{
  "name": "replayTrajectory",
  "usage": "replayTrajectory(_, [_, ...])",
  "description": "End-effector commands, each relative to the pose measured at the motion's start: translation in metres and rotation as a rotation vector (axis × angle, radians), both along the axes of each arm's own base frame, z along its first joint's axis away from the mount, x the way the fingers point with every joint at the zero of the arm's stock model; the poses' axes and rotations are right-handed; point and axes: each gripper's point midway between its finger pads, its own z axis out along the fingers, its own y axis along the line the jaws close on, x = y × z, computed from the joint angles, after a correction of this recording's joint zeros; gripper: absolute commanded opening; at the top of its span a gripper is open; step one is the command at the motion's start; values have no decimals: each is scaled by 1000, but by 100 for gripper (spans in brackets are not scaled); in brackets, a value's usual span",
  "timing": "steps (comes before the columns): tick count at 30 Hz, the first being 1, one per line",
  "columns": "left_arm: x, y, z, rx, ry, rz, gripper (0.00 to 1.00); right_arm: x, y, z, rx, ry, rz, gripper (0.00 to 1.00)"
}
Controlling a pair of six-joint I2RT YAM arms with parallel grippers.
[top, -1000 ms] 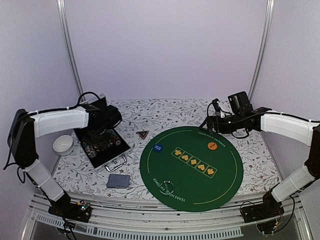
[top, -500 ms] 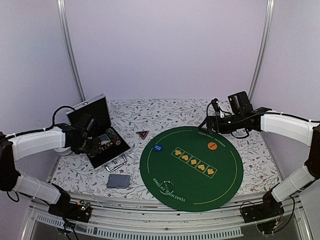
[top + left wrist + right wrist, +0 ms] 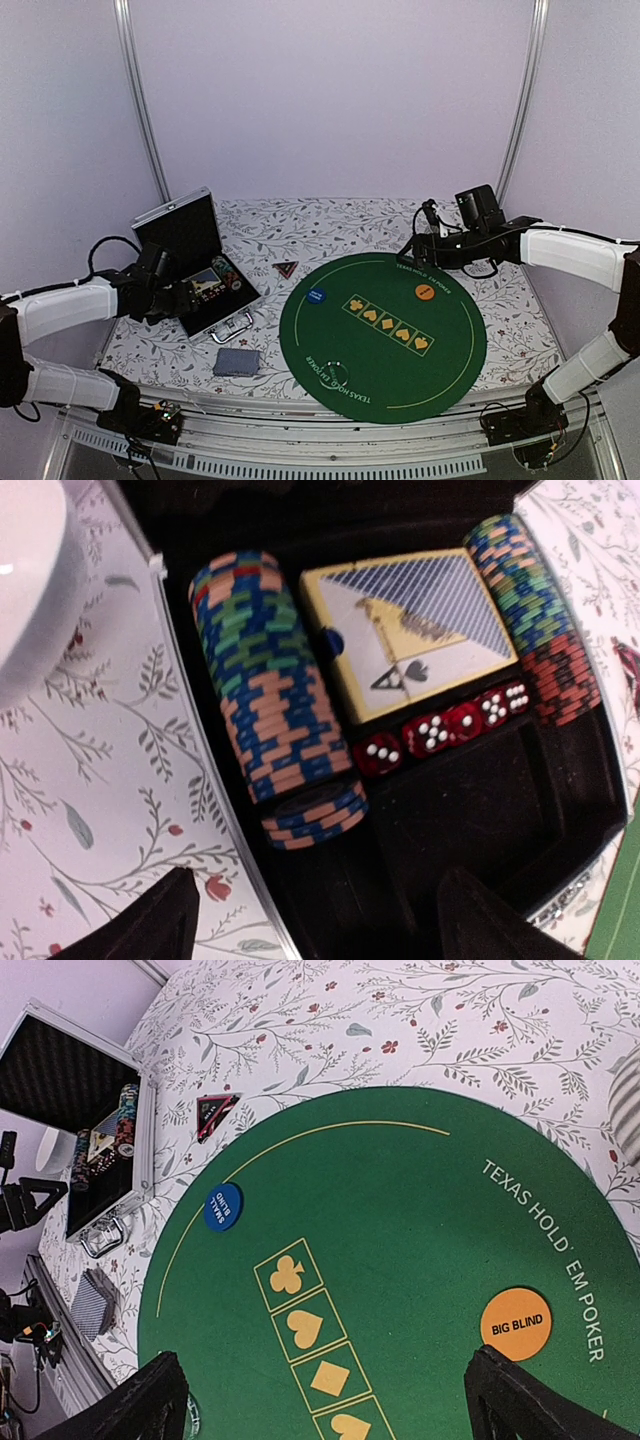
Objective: Distribute texas hold em gaming equipment
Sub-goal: Position the chip case at the center of the board.
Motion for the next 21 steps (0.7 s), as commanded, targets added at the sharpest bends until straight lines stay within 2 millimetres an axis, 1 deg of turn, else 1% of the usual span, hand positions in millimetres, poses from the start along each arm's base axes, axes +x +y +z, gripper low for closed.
replayTrajectory(1, [-10, -4, -19, -128, 16, 83, 86, -1, 6, -3, 13, 6, 15, 99])
replayTrajectory(5, [-16, 2, -29, -125, 22, 132, 88, -1, 5, -1, 12, -2, 15, 99])
replayTrajectory(7, [-16, 1, -35, -131, 22, 123, 86, -1, 5, -1, 12, -1, 15, 99])
replayTrajectory(9, [-17, -3, -44, -147, 37, 114, 80, -1, 5, -3, 11, 4, 17, 99])
replayTrajectory(11, [-18, -6, -54, -162, 63, 106, 72, -2, 5, -3, 12, 5, 16, 99])
replayTrajectory(13, [-17, -10, -60, -168, 88, 94, 65, -2, 5, -1, 14, 2, 14, 99])
replayTrajectory(16, [-15, -16, -58, -182, 80, 67, 56, -3, 3, 0, 11, -3, 13, 99])
replayTrajectory(21, [-8, -29, -52, -211, 34, 14, 45, -2, 5, -3, 11, 7, 12, 99])
